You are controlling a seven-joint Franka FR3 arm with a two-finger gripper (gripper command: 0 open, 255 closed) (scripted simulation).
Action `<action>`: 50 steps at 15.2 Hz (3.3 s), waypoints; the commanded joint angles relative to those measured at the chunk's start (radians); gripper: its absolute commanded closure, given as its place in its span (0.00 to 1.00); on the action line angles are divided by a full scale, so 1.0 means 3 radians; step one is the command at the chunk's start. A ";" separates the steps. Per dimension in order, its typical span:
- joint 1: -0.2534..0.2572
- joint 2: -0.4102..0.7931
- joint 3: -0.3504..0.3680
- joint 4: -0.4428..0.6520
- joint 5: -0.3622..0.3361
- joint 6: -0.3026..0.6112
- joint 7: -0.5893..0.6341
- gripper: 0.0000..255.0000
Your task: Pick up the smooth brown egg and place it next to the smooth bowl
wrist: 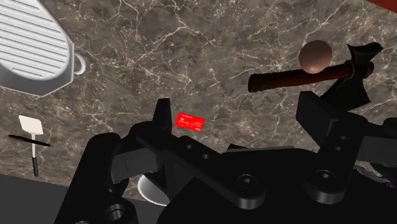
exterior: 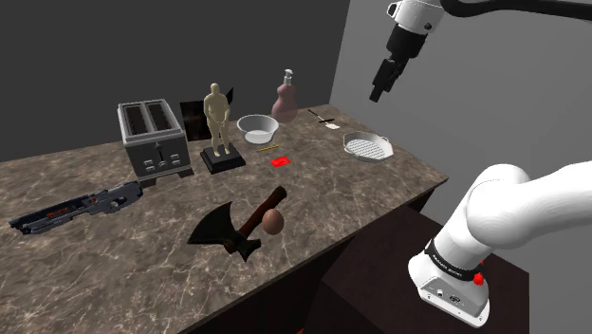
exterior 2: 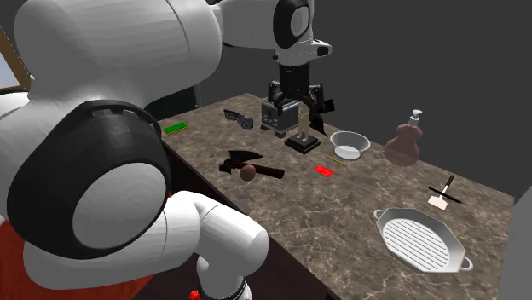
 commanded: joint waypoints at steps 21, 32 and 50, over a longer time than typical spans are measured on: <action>0.0234 0.1383 0.0907 -0.0570 0.0385 0.1521 0.1293 0.00; 0.0344 0.2745 0.1260 -0.0174 0.0130 0.2237 0.2139 0.00; 0.0502 0.3513 0.1200 0.0017 -0.0197 0.2705 0.2545 0.00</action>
